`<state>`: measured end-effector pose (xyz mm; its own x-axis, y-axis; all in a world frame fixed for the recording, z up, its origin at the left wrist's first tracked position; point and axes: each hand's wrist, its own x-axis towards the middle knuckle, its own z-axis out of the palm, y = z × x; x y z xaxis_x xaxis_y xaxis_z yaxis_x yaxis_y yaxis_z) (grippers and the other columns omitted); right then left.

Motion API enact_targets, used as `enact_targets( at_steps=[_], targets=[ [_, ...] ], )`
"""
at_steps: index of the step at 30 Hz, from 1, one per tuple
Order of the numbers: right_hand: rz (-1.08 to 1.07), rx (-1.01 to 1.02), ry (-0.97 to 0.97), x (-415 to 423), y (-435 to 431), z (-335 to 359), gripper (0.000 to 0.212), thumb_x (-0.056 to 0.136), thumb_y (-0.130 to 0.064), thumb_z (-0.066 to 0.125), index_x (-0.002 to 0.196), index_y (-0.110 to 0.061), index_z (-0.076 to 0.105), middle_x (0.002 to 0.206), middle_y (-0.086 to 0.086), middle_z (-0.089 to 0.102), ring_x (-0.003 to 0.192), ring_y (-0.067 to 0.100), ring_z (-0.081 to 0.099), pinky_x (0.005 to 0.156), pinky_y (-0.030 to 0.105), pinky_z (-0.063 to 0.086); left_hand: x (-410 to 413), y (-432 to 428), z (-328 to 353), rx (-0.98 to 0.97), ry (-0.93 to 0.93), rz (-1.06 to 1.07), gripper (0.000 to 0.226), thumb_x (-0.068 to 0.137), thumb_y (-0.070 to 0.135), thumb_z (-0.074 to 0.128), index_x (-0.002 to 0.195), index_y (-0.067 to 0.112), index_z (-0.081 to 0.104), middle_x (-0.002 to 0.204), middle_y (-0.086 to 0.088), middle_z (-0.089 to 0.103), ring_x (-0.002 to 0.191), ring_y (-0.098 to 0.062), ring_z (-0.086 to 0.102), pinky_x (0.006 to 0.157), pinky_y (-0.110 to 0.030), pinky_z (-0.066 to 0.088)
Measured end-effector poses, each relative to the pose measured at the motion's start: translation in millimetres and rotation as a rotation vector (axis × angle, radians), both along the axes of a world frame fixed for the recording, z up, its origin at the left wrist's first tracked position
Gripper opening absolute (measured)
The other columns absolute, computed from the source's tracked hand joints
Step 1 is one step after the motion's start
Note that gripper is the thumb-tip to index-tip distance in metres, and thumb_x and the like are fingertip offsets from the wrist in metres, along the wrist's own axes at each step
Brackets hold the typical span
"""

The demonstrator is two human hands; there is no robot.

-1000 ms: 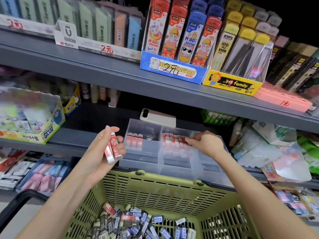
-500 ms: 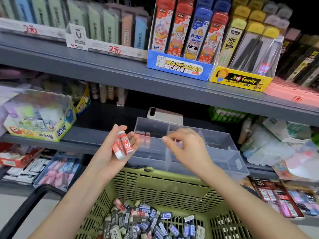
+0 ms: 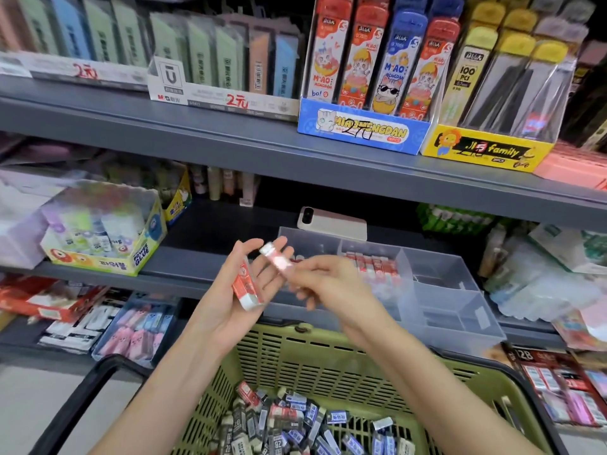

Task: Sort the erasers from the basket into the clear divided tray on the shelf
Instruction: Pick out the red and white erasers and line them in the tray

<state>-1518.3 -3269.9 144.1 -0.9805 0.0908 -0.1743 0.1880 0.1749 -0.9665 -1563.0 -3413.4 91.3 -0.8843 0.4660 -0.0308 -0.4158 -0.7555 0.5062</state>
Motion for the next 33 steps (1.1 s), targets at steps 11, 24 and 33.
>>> enact_targets(
  at_steps=[11,24,33],
  targets=[
    [-0.432,0.846,-0.056,-32,99,-8,0.046,0.073,-0.056,0.069,0.066,-0.01,0.07,0.067,0.007,0.067,0.069,0.025,0.061,0.057,0.027,0.037,0,3,-1,-0.012,-0.131,0.013,0.035,0.082,0.035,0.058,0.105,0.009,0.055,0.112,-0.022,0.067,0.106,-0.034,0.065,0.077,-0.041,0.058],
    [-0.187,0.619,-0.128,-56,98,-33,0.031,0.085,-0.033,0.061,0.069,-0.007,0.068,0.074,0.011,0.066,0.074,0.028,0.057,0.065,0.03,0.041,-3,7,-6,-0.152,-0.053,0.054,0.045,0.075,0.055,0.05,0.09,0.013,0.052,0.052,0.004,0.038,0.039,-0.005,0.035,0.031,-0.015,0.033],
    [-0.154,0.623,0.326,-6,33,-5,0.032,0.081,-0.047,0.058,0.056,-0.027,0.058,0.055,-0.009,0.057,0.058,0.007,0.051,0.057,0.026,0.037,-1,11,-2,-0.122,-0.099,0.132,0.047,0.071,0.062,0.048,0.067,0.016,0.05,0.054,0.003,0.035,0.044,-0.009,0.033,0.037,-0.019,0.036]
  ],
)
